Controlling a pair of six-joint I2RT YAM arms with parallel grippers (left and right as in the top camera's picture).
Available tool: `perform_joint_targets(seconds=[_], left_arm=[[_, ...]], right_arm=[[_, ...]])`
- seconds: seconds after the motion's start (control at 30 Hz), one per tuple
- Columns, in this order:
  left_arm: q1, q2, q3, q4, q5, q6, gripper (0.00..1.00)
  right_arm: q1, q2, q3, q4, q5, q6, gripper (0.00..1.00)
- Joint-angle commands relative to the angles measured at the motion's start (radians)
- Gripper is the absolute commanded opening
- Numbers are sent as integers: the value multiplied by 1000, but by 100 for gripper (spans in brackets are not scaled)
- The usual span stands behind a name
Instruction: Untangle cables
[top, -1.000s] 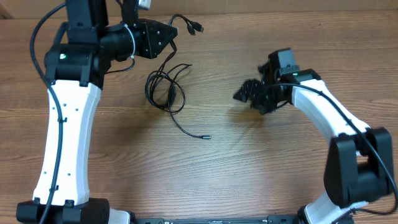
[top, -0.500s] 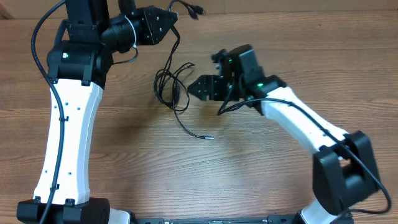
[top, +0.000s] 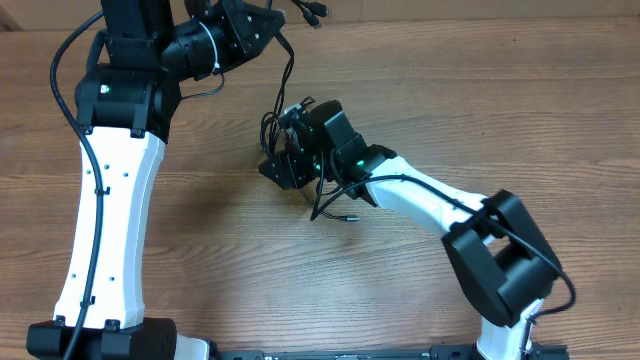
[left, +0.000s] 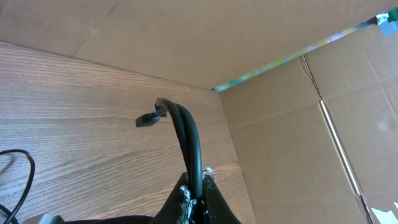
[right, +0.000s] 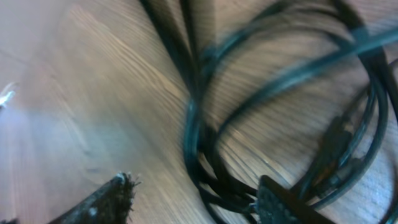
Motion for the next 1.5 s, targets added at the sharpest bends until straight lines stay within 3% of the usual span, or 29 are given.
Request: perform_joint_targets(seconds=[0.0,0.13,0.2,0.33,0.43,0.5,0.57,0.63,0.87,1.0,1.13,1.33,1.4,1.47], left_arm=[[6,-9,11,2,-29,-20,4],[6,-8,11,-35,-92,10,5],[6,-8,11,-94,-198,45,8],[6,-6,11,-201,-457,127,15],[6,10,11,-242,-610,191,19],[6,44,10,-274,-659,267,31],[6,84,11,-311,-650,331,62],[4,119,10,-358,-607,373,68],[-37,224,7,-481,-274,616,60],[-134,302,-34,-460,-261,680,61],[-221,407,-34,-309,-264,683,63],[-235,473,-34,-296,-256,680,59],[-237,483,-34,-295,-239,680,57],[-240,497,-34,-294,-234,680,57]], right_arm=[[-4,46,6,16,69,-15,55],[-4,48,7,21,65,-9,27],[-5,24,7,-7,57,55,17],[-34,-89,8,-122,-38,107,6],[-66,-184,8,-246,-103,157,4],[-101,-247,8,-370,-147,180,4],[-136,-264,8,-460,-151,193,4],[-163,-261,7,-512,-150,193,4],[-251,-259,7,-537,-164,245,4],[-289,-259,7,-537,-209,249,4],[-294,-259,7,-556,-229,248,4],[-307,-259,8,-586,-233,237,4],[-322,-264,10,-584,-288,219,4],[-360,-282,32,-586,-465,144,4]])
